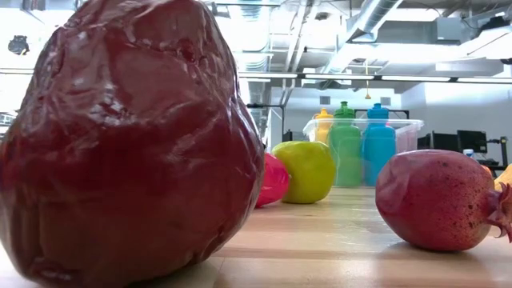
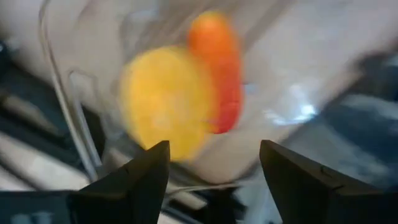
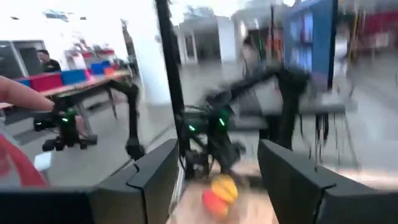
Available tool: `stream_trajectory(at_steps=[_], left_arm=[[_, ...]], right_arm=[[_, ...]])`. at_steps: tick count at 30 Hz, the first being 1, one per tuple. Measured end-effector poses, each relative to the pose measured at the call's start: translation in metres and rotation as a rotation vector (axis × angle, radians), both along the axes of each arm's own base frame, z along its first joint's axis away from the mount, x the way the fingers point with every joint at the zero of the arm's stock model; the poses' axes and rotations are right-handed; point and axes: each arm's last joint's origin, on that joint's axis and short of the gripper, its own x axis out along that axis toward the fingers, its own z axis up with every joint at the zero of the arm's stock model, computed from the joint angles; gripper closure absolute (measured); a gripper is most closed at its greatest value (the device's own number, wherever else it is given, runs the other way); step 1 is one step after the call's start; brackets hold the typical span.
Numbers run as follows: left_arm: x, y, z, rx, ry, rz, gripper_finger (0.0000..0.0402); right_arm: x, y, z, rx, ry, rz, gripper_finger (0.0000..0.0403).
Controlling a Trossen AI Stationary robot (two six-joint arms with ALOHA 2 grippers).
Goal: Pick & Place Food Item
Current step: Put the yellow star fruit into the bottom transparent bin, then put the orange mango into the bottom transparent bin
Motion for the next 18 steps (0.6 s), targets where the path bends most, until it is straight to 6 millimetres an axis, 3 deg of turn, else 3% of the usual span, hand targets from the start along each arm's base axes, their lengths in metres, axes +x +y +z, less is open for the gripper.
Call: stream_trajectory(at_steps=[5,12,15,18], left_arm=[[-0.015,0.028,0.041,-0.088,-0.296,0.056,0.0171],[-0.033,0.066,0.074,-0.038,-0.664,0.194,0.0183],[-0.023,0.072,0.082,0.088,-0.833,0.175,0.0183],[0.003,0.078,0.082,0.229,-0.890,0.090,0.0183]], right_arm=[[-0.031,-0.006,0.006,-0.062,-0.010,-0.064,0.0197],[-0.049,-0.013,-0.020,0.015,0.313,-0.112,0.0206],[-0.044,-0.015,-0.039,0.064,0.463,-0.137,0.0207],[-0.040,-0.017,-0.059,0.084,0.589,-0.198,0.0204]])
